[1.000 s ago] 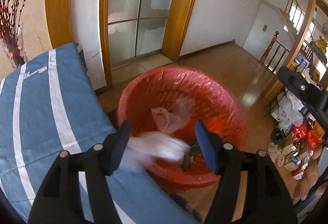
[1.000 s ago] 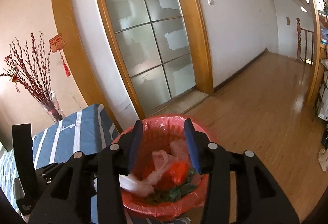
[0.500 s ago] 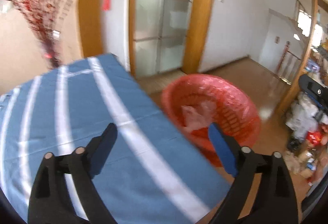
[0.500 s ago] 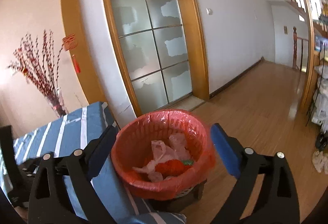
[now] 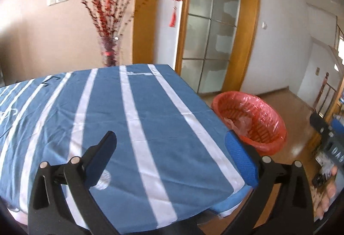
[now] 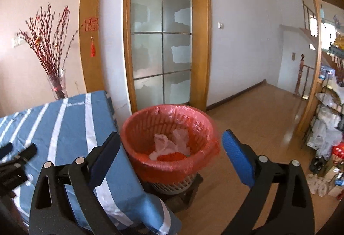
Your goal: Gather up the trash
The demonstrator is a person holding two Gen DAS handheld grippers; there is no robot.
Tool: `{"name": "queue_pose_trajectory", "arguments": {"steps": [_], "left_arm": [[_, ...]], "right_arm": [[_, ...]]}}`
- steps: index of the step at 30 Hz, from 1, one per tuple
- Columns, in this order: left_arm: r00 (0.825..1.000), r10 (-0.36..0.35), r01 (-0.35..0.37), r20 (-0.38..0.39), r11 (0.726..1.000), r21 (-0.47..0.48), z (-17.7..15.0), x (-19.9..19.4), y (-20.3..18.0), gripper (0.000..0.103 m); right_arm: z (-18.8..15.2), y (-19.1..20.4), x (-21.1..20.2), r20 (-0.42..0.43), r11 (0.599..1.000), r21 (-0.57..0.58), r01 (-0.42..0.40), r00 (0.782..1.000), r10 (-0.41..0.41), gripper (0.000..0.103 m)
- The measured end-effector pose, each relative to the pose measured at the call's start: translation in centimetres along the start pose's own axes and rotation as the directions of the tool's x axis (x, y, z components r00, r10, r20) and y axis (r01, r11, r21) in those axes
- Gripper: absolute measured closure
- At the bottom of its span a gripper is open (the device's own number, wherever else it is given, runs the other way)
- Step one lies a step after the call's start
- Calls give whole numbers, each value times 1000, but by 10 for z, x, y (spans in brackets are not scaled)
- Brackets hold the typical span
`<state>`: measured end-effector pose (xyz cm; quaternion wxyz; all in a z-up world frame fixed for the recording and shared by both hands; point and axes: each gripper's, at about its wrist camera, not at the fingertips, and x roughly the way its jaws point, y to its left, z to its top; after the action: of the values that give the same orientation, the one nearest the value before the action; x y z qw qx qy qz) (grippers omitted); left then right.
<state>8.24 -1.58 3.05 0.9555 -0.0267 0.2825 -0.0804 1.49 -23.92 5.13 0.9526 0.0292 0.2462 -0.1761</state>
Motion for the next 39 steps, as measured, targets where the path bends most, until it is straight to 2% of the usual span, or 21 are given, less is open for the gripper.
{"name": "queue_pose_trajectory", "arguments": {"steps": [2,6,14,26,39], "left_arm": [[999,33,-33,34,999,-2,-4,-13,4,4],[994,75,-76,84,997,11,-13,-34,7,4],[985,106,-110,137,994,21,-30,-57,7,4],[979,144,-147,144,989,9,-43,-70,13,4],[978,161,-162,130,987,-8,-50,-72,18,4]], "right_arm": [[-5,4,-6,-1,1000,-7,15,1000,-15,6],[-10,11,-19,-3,1000,-19,-24,1000,24,4],[-16,23,-37,-5,998,-33,-55,998,55,4],[-28,33,-49,-11,997,-40,-59,998,58,4],[-37,31,-50,-39,999,-36,-21,999,20,4]]}}
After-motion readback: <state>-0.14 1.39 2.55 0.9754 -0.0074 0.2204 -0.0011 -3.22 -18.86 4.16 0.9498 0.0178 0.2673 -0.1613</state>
